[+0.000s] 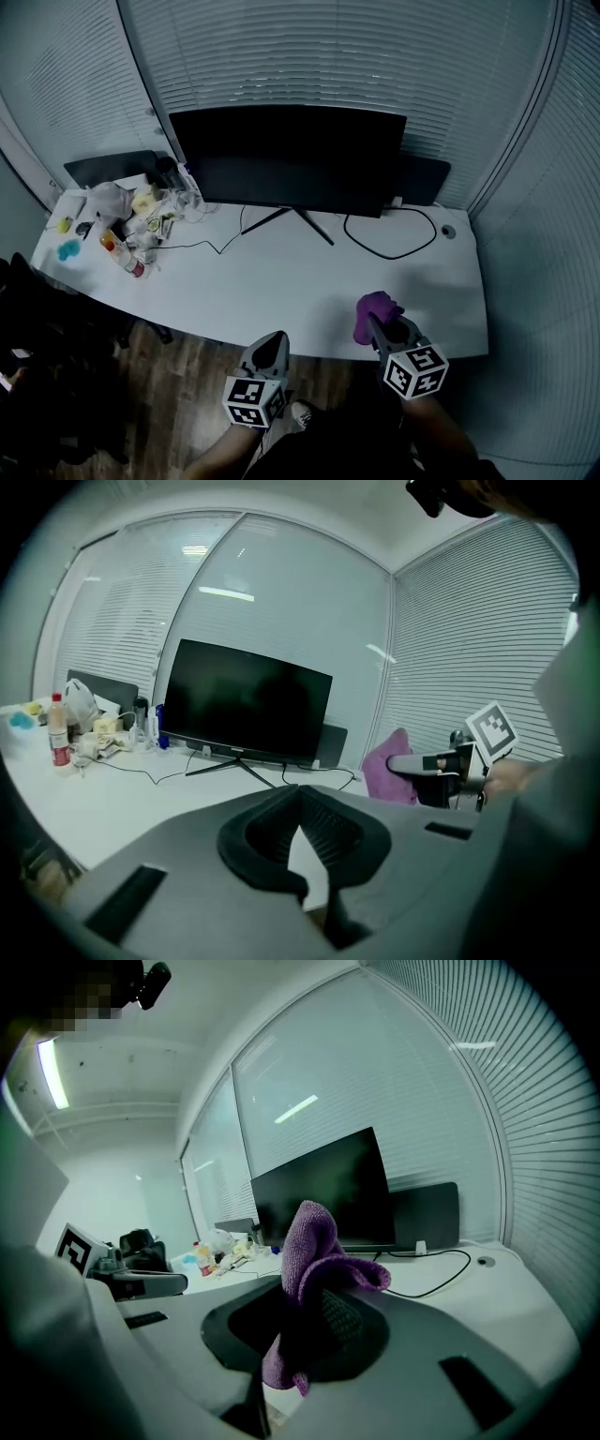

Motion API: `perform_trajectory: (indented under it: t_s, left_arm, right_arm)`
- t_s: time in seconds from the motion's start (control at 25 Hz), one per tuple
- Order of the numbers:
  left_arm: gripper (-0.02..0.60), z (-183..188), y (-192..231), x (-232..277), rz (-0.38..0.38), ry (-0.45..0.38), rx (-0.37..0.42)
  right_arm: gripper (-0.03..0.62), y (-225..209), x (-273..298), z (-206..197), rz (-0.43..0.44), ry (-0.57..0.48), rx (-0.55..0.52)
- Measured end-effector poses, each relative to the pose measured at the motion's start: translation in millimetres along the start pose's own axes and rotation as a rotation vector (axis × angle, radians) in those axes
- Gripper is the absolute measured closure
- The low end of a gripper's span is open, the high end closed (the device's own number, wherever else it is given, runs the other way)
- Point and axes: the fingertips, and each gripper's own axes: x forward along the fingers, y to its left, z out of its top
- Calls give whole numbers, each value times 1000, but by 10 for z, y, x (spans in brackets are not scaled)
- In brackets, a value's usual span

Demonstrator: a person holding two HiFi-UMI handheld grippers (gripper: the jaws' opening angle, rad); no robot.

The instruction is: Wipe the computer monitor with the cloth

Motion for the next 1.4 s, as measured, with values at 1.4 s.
perform_trajectory:
  t_s: [1.4]
  left_arm:
    - [575,1728,-272,1592,-233,-153,183]
  right_arm:
    - [522,-1429,982,2794,-200,-314,-210]
